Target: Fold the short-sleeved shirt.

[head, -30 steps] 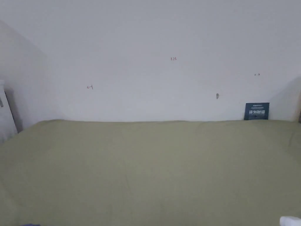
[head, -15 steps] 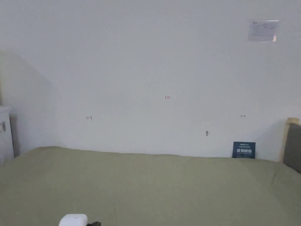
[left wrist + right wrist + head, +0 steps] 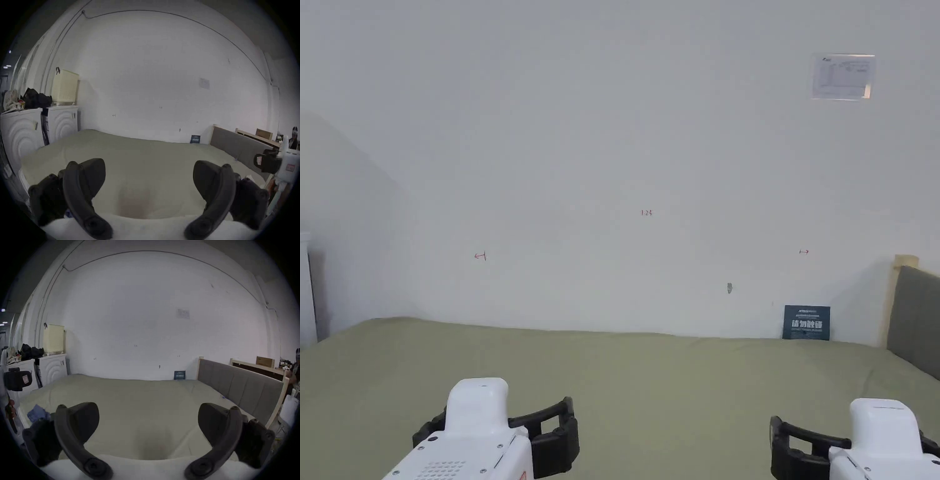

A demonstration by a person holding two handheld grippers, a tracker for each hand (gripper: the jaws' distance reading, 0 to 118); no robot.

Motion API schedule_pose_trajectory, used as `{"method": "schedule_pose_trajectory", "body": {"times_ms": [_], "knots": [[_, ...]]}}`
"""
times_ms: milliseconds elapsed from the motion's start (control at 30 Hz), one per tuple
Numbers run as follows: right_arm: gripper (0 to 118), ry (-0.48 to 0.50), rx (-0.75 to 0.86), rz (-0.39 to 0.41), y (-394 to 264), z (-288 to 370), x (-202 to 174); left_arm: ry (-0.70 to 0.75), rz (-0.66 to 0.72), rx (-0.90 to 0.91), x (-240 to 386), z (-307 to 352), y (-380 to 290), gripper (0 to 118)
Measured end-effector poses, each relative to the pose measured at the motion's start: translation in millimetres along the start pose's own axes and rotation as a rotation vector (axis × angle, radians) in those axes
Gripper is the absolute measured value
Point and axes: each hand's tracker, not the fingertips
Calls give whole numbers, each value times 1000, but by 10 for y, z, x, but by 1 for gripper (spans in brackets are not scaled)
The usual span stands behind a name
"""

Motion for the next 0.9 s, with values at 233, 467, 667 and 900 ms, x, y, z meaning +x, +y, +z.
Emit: {"method": "schedule_pose_trajectory", "body": {"times_ms": [233, 467, 667, 900], "knots": [[118, -25, -18, 0, -89, -16, -72, 12, -23, -25, 26, -28, -83, 113], [118, 42, 46, -6, -139, 42, -110, 18, -29, -10, 42, -72, -75, 113], [118, 62, 78, 3, -140, 55, -129, 12, -8, -36, 19, -155, -141, 113], [118, 25, 90, 13, -155, 72, -149, -37, 10, -25, 42, -169, -182, 113]]}}
